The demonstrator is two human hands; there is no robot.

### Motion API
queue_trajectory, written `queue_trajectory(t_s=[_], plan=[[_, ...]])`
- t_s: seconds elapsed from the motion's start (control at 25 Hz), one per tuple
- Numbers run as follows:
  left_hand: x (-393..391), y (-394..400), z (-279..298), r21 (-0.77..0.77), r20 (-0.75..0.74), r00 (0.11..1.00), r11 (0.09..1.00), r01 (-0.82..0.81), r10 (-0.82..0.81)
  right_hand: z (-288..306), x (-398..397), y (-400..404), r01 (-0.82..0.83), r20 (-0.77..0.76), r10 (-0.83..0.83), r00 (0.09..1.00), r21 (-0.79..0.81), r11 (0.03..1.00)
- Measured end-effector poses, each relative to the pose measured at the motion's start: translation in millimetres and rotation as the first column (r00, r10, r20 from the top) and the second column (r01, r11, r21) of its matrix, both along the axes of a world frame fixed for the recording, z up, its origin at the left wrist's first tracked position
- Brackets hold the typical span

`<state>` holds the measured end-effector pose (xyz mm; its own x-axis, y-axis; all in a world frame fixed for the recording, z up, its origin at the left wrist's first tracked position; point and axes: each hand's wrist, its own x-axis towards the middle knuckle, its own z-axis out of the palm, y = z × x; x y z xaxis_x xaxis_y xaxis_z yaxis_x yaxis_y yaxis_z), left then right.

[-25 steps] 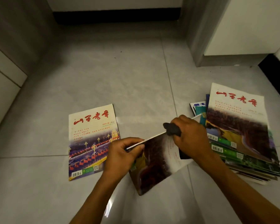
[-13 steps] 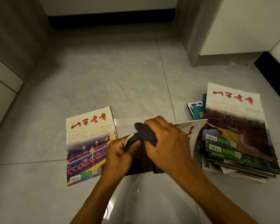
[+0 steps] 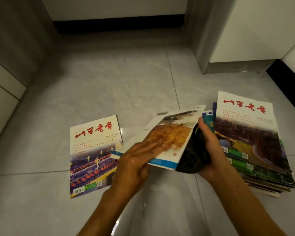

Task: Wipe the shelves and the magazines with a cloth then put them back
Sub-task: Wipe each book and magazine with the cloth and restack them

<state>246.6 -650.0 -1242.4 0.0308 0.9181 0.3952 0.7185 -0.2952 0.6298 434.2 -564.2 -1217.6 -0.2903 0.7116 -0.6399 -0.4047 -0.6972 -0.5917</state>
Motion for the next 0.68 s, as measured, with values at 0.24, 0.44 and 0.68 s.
queue_trajectory(t_s=[0.24, 0.44, 0.68], plan=[[-4.0, -16.0, -33.1, -0.527, 0.307, 0.943, 0.802, 0.281, -0.129, -27.0, -8.1, 1.0, -0.176, 0.224, 0.172, 0.959, 0.000, 0.984], [-13.3, -11.8, -32.1, -0.705, 0.706, 0.382, 0.640, 0.306, 0.596, -22.9, 12.7, -8.8, -0.297, -0.010, 0.296, 0.955, -0.050, 0.954], [-3.0, -8.9, -52.1, -0.757, 0.643, 0.080, 0.618, 0.210, 0.761, -34.0, 23.2, -11.0, -0.298, 0.356, 0.268, 0.895, 0.033, 0.954]])
